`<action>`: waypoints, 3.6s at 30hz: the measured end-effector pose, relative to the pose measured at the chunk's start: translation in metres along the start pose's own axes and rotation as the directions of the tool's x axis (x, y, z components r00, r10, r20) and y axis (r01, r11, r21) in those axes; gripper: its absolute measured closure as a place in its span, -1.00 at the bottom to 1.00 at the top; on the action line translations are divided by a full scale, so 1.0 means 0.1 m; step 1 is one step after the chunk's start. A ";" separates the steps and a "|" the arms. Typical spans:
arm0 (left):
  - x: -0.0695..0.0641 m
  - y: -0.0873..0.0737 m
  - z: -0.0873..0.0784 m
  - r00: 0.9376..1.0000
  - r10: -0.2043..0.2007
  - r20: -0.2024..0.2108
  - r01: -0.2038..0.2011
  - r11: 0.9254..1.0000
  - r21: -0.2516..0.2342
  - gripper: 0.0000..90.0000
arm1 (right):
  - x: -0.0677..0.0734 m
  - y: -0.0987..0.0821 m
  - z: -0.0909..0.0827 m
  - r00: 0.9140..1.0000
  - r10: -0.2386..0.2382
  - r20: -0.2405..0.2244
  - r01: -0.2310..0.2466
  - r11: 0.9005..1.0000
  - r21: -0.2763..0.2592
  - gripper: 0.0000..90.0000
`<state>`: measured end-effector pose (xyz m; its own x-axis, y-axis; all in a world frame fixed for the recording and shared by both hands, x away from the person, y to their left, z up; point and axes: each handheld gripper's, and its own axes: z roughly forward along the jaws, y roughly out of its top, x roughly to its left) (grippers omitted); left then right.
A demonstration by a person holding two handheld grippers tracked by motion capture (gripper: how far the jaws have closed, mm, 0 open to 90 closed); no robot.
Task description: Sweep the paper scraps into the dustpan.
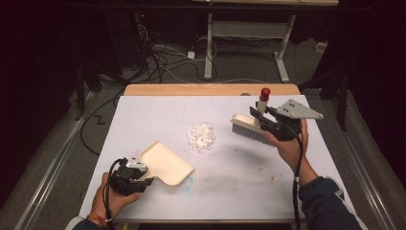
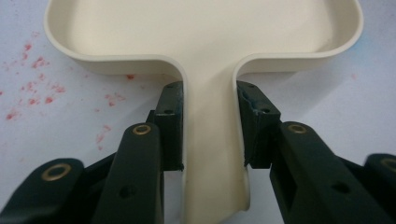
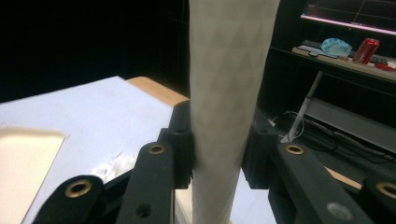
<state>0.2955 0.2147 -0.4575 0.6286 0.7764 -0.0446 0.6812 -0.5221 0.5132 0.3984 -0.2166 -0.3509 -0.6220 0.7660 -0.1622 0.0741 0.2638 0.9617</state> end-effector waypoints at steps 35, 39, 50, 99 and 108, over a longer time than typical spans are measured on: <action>0.03 0.24 0.21 0.996 0.087 -0.001 -0.087 0.993 0.076 0.42 | 0.54 -0.07 1.66 0.998 -0.031 -0.048 0.038 0.990 0.134 0.55; 0.03 0.24 0.24 0.997 0.079 0.000 -0.079 0.994 0.078 0.42 | 0.66 -0.08 1.56 0.995 -0.056 -0.089 0.068 0.988 0.142 0.55; 0.03 0.27 0.25 0.997 0.071 -0.002 -0.070 0.994 0.083 0.42 | 0.89 -0.10 1.39 0.992 -0.043 -0.119 0.061 0.987 0.149 0.54; -0.09 0.61 0.45 0.998 0.066 0.008 -0.066 0.995 0.076 0.41 | 1.15 0.25 0.76 0.992 0.003 -0.124 0.001 0.999 0.034 0.56; -0.10 0.54 0.42 0.997 0.076 0.009 -0.076 0.994 0.074 0.41 | 0.96 0.16 0.64 0.995 0.019 -0.094 -0.015 0.999 0.042 0.56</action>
<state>0.3419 0.1639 -0.4648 0.6817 0.7315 -0.0132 0.6573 -0.6044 0.4502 0.3895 -0.1009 -0.3654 -0.6911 0.7123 -0.1225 0.1160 0.2766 0.9540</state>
